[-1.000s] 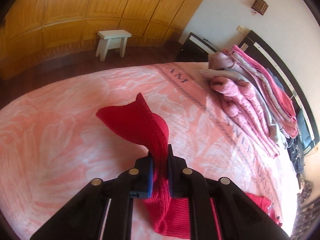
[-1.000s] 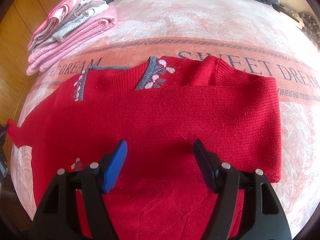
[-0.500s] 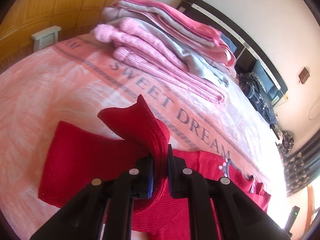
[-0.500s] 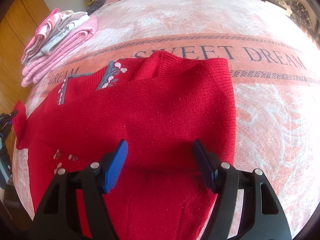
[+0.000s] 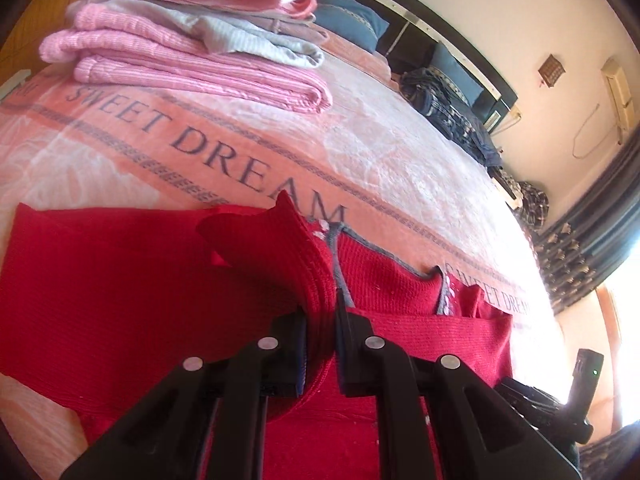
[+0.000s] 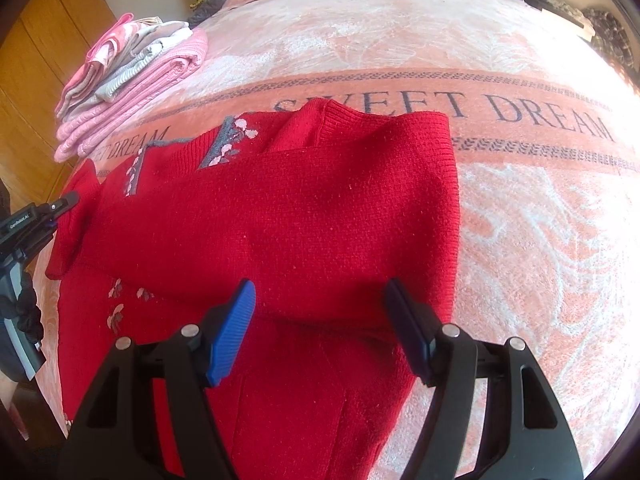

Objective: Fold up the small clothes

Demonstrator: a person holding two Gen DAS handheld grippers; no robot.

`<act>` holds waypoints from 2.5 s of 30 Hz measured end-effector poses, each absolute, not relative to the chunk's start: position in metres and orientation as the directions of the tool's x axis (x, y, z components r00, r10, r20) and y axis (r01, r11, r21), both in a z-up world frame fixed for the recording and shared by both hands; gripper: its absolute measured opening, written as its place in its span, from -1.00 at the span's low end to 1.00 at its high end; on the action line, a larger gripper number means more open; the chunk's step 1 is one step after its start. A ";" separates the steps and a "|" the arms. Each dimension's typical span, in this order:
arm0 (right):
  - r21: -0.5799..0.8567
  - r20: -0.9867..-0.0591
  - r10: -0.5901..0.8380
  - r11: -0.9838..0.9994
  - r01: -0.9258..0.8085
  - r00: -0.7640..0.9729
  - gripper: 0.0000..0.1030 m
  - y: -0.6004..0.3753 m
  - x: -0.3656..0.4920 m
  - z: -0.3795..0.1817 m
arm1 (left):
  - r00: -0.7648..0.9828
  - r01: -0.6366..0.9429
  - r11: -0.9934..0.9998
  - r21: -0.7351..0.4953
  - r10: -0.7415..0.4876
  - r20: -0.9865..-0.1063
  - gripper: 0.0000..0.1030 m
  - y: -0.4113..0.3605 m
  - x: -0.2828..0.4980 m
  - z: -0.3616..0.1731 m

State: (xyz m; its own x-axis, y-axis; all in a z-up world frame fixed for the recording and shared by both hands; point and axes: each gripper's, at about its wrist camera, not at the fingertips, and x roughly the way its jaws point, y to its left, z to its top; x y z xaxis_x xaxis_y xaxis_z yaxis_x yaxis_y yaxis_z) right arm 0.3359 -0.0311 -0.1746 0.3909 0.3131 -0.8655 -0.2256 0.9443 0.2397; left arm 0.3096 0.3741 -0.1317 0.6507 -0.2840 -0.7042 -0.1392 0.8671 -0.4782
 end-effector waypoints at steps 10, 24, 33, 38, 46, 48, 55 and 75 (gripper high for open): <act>0.273 -0.860 0.328 0.943 -0.189 0.391 0.31 -0.025 0.343 -0.172 | 0.457 0.120 0.803 -0.584 -0.567 -0.686 -0.47 0.331 0.310 -0.139; 0.488 -0.789 0.543 0.838 -0.244 0.286 0.31 0.063 0.361 -0.159 | 0.572 -0.282 0.840 -0.463 -0.240 -0.784 -0.33 0.488 0.275 -0.159; 0.581 -0.760 0.610 0.793 -0.184 0.224 0.13 0.112 0.389 -0.168 | 0.557 -0.268 0.848 -0.458 -0.251 -0.791 -0.24 0.506 0.265 -0.164; 0.611 -0.742 0.633 0.774 -0.165 0.224 -0.32 0.122 0.398 -0.177 | 0.559 -0.256 0.856 -0.448 -0.247 -0.791 -0.14 0.500 0.268 -0.166; 0.579 -0.712 0.630 0.776 -0.250 0.310 -0.95 0.104 0.382 -0.149 | 0.560 -0.253 0.872 -0.418 -0.221 -0.799 0.01 0.492 0.271 -0.163; 0.548 -0.724 0.613 0.790 -0.275 0.318 -0.95 0.091 0.371 -0.140 | 0.561 -0.260 0.871 -0.416 -0.215 -0.800 0.01 0.491 0.270 -0.162; 0.489 -0.806 0.537 0.842 -0.229 0.251 -0.39 0.029 0.352 -0.168 | 0.558 -0.265 0.885 -0.382 -0.182 -0.809 0.04 0.480 0.275 -0.158; 0.513 -0.787 0.571 0.816 -0.267 0.233 -0.80 0.092 0.383 -0.175 | 0.614 -0.379 0.844 -0.379 -0.077 -0.786 0.11 0.506 0.268 -0.146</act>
State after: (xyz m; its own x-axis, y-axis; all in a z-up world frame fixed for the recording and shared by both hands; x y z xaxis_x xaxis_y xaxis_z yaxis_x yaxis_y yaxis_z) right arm 0.3830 0.0917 -0.1755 0.2329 0.5714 -0.7869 -0.2668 0.8157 0.5133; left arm 0.2676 0.5064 -0.1458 0.6138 -0.0767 -0.7857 -0.3791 0.8444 -0.3786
